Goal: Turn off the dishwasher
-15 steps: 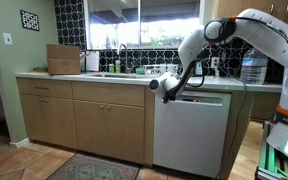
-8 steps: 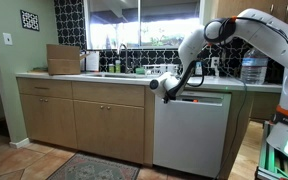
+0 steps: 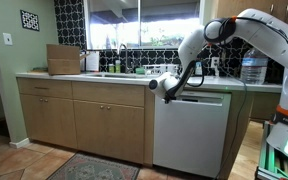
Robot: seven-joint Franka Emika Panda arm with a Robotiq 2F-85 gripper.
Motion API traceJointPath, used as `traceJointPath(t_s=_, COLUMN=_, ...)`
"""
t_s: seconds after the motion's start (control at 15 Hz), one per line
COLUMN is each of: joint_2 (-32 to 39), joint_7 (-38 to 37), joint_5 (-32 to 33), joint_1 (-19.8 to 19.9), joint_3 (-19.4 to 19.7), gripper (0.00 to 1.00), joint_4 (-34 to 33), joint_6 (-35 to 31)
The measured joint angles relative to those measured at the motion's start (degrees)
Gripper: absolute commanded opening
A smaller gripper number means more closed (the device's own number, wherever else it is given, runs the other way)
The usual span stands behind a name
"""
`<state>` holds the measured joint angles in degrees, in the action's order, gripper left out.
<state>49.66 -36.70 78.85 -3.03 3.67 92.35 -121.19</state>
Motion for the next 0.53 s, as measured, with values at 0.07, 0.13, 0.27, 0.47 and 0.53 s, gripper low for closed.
traceJointPath(t_s=0.07, joint_2=0.0, joint_7=0.28, joint_5=-0.71, joint_1=0.0, joint_3=-0.11, gripper=0.0, joint_4=-0.02, joint_6=0.3)
traceJointPath(t_s=0.13, joint_2=0.0, joint_7=0.47, joint_5=-1.19, joint_1=-0.01, joint_3=-0.19, gripper=0.0, joint_4=-0.05, joint_6=0.51)
traceJointPath(t_s=0.27, joint_2=0.04, joint_7=0.54, joint_5=-1.82, joint_1=-0.02, joint_3=-0.23, gripper=0.0, joint_4=-0.2, joint_6=0.85)
traceJointPath(t_s=0.47, joint_2=0.24, joint_7=0.54, joint_5=-1.88, joint_1=-0.02, joint_3=-0.2, gripper=0.0, joint_4=-0.67, joint_6=0.99)
traceJointPath(t_s=0.53, joint_2=0.37, joint_7=0.53, joint_5=-1.88, joint_1=-0.02, joint_3=-0.18, gripper=0.0, joint_4=-0.93, joint_6=1.0)
